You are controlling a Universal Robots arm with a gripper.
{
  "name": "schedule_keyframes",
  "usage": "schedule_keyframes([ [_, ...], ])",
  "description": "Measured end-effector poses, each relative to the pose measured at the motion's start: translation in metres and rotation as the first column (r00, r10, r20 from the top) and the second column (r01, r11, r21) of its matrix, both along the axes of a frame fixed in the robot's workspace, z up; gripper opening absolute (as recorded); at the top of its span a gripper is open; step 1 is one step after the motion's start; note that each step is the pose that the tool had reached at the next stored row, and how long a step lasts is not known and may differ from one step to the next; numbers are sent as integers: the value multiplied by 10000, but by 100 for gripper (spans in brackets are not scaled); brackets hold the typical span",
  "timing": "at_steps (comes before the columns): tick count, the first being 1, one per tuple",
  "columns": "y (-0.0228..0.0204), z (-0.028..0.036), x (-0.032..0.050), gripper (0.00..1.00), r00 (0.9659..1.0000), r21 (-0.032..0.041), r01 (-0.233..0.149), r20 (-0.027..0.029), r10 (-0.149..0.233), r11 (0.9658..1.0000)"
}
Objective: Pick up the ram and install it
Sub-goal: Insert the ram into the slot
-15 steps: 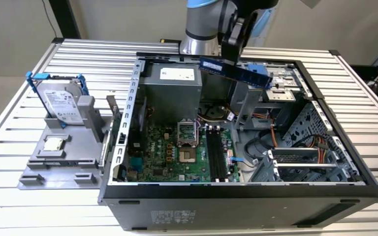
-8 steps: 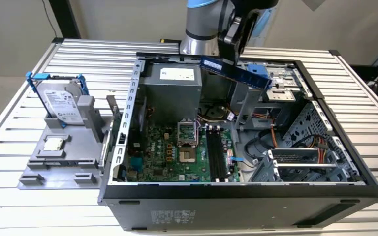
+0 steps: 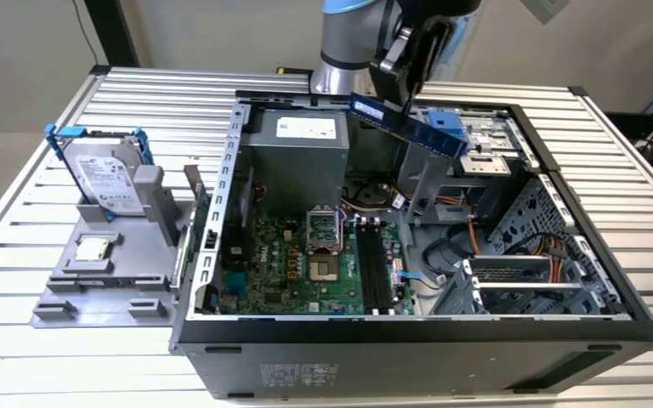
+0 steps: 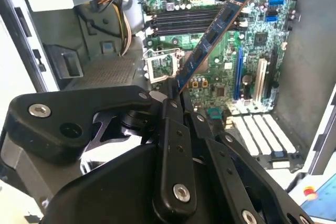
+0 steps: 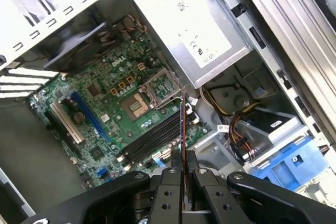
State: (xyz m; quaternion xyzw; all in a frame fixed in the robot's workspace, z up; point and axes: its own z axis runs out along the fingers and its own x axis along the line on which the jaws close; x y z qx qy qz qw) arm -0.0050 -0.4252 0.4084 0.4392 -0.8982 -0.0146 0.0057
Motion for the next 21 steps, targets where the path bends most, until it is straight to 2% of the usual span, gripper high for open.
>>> schedule_keyframes([
  [3, 0, 0, 0, 0, 9992, 0, 404, 0, -404, 9992],
  [6, 0, 0, 0, 0, 9969, 0, 785, 0, -785, 9969],
  [11, 0, 0, 0, 0, 9898, -1, 1426, 0, -1426, 9898],
  [16, 0, 0, 0, 0, 9785, -1, 2062, 0, -2062, 9785],
  [21, 0, 0, 0, 0, 9633, -1, 2684, 0, -2684, 9633],
])
